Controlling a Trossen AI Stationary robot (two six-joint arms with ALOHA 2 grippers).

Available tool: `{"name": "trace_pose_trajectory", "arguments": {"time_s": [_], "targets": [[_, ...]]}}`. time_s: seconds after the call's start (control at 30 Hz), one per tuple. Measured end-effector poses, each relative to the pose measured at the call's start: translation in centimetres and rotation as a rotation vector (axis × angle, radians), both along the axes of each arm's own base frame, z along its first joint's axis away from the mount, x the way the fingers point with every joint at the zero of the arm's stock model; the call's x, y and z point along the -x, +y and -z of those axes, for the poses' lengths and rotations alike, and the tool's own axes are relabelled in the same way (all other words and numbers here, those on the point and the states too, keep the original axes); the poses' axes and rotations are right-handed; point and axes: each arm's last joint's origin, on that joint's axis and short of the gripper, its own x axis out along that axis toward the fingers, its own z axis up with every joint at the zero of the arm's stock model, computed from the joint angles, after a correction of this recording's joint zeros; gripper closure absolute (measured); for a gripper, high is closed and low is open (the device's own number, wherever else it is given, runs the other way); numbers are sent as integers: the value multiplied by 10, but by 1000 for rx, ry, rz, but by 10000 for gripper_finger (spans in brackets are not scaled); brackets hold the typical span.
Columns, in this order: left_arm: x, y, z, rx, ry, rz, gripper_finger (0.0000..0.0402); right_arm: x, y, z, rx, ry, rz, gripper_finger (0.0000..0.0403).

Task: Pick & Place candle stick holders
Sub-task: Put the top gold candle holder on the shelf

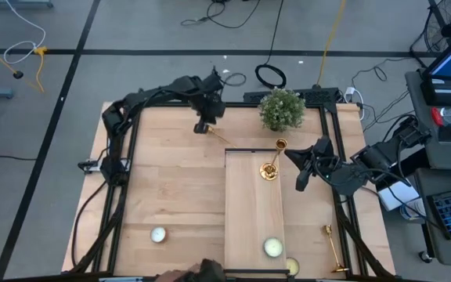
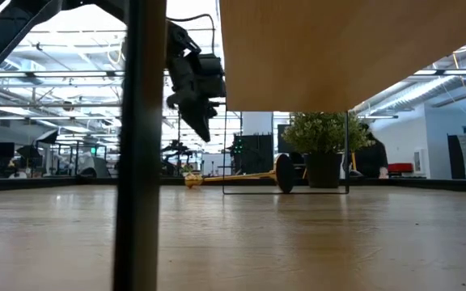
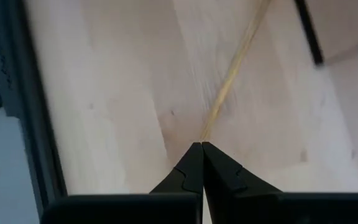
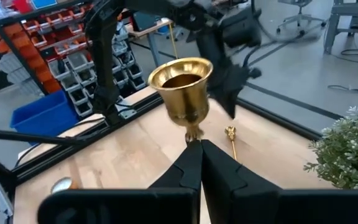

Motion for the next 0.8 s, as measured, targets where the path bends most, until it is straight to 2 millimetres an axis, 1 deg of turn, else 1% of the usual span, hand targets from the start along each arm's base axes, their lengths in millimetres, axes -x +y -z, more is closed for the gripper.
{"name": "trace_pose_trajectory", "arguments": {"time_s": [0.1, 0.23, 0.37, 0.57, 0.67, 0.8], "targets": [[-7, -12, 1, -82, 60, 15, 398, -1, 0, 0, 12, -3, 19, 403], [-13, -16, 0, -162, 81, 13, 398, -2, 1, 1, 9, -5, 17, 403], [-14, -16, 0, -167, 75, -13, 397, -3, 1, 1, 9, -2, 13, 403], [-13, -17, 0, -127, 85, -97, 394, -3, 2, 1, 5, -7, 13, 403], [-12, -18, 1, -110, 104, -112, 374, -3, 2, 1, 5, -8, 13, 403], [-14, -22, 1, -110, 105, -101, 329, -3, 2, 1, 5, -8, 13, 403]]}}
